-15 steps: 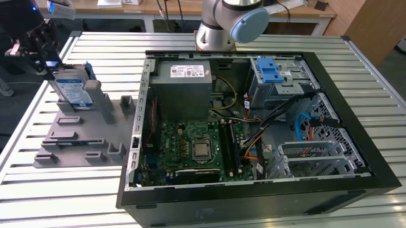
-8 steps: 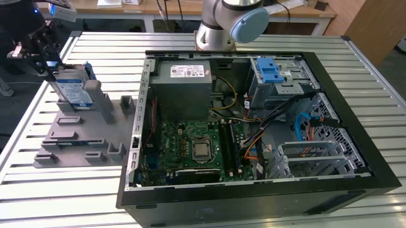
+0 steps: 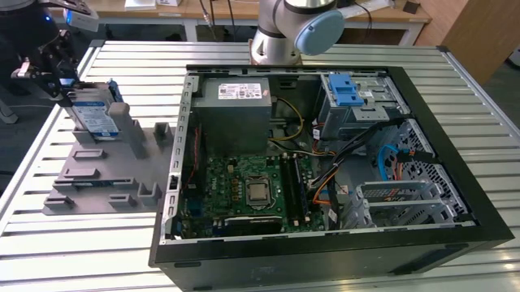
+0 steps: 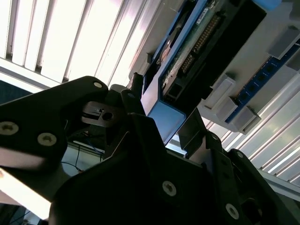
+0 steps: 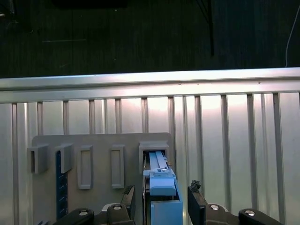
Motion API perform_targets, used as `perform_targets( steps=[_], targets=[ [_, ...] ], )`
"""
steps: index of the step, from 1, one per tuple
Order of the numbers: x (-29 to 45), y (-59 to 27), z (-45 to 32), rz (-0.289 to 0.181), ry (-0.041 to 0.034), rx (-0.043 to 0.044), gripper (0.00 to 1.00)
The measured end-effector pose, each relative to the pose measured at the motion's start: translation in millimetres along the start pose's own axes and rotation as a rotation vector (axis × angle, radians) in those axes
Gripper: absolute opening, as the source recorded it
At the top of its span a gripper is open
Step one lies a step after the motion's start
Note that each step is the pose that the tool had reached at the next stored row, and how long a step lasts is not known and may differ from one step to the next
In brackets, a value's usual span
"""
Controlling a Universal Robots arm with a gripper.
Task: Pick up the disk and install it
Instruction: 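Pick up the disk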
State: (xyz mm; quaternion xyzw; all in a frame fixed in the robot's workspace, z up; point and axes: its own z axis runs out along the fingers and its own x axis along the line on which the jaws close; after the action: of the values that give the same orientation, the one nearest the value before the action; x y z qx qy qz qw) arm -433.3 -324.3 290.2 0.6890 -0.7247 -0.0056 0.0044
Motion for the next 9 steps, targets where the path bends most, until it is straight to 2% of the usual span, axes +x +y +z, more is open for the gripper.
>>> perform_targets(
  steps=[4,5,9],
  targets=[
    [0.0,0.5,2.3,0.000,0.0000,0.0000,0.55],
    [0.1,0.6,2.7,0.000,0.0000,0.0000,0.48],
    [0.0,0.8,3.4,-0.001,0.0001,0.0000,0.46]
  ],
)
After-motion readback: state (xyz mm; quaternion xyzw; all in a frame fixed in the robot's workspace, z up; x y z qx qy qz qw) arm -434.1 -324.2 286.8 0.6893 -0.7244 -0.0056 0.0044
